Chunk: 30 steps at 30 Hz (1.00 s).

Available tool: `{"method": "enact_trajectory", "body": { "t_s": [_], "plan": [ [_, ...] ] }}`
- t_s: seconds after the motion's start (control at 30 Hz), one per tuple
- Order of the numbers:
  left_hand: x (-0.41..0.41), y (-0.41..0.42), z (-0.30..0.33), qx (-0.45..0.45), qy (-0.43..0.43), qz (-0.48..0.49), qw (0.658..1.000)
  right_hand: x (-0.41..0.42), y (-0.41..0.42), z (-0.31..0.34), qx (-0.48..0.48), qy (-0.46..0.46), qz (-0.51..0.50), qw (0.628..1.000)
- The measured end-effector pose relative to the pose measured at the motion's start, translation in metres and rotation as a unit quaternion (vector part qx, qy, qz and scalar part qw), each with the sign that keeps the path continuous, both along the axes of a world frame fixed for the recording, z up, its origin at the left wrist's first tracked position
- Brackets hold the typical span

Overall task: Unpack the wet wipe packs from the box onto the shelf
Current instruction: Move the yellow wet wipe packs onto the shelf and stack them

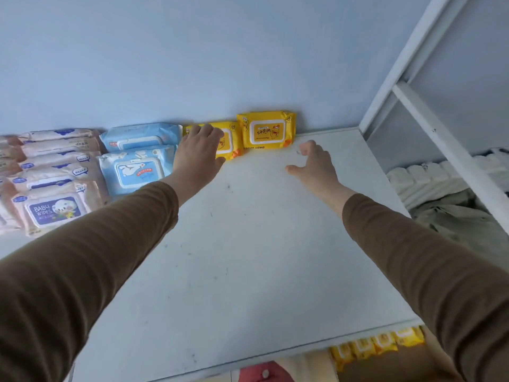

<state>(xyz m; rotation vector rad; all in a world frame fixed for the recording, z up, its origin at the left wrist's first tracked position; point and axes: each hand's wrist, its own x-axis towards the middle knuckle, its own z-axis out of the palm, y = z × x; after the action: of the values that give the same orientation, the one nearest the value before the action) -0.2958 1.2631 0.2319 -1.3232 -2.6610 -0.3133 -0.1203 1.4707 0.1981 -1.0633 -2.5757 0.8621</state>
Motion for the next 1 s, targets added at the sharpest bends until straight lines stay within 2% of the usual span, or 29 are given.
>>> {"method": "enact_trajectory", "body": {
  "t_s": [0.1,0.3,0.5,0.63,0.73,1.0],
  "plan": [
    [0.047,-0.021,0.002,0.020,-0.028,-0.009,0.999,0.054,-0.032,0.009,0.032,-0.036,0.036,0.998],
    [0.177,-0.073,0.002,0.040,-0.067,-0.032,0.996,0.187,-0.098,0.021,0.082,-0.047,0.065,0.993],
    [0.312,-0.102,-0.012,0.059,-0.108,-0.086,0.989,0.324,-0.139,0.019,0.093,0.016,0.084,0.992],
    [0.393,-0.090,-0.036,0.063,-0.120,-0.137,0.981,0.410,-0.133,-0.001,0.063,0.036,0.069,0.995],
    [0.449,-0.066,-0.063,0.045,-0.136,-0.154,0.978,0.469,-0.113,-0.032,0.026,0.016,0.047,0.998],
    [0.570,0.012,-0.178,-0.123,-0.209,-0.135,0.961,0.592,-0.032,-0.163,-0.133,-0.146,-0.001,0.980]
  ]
}}
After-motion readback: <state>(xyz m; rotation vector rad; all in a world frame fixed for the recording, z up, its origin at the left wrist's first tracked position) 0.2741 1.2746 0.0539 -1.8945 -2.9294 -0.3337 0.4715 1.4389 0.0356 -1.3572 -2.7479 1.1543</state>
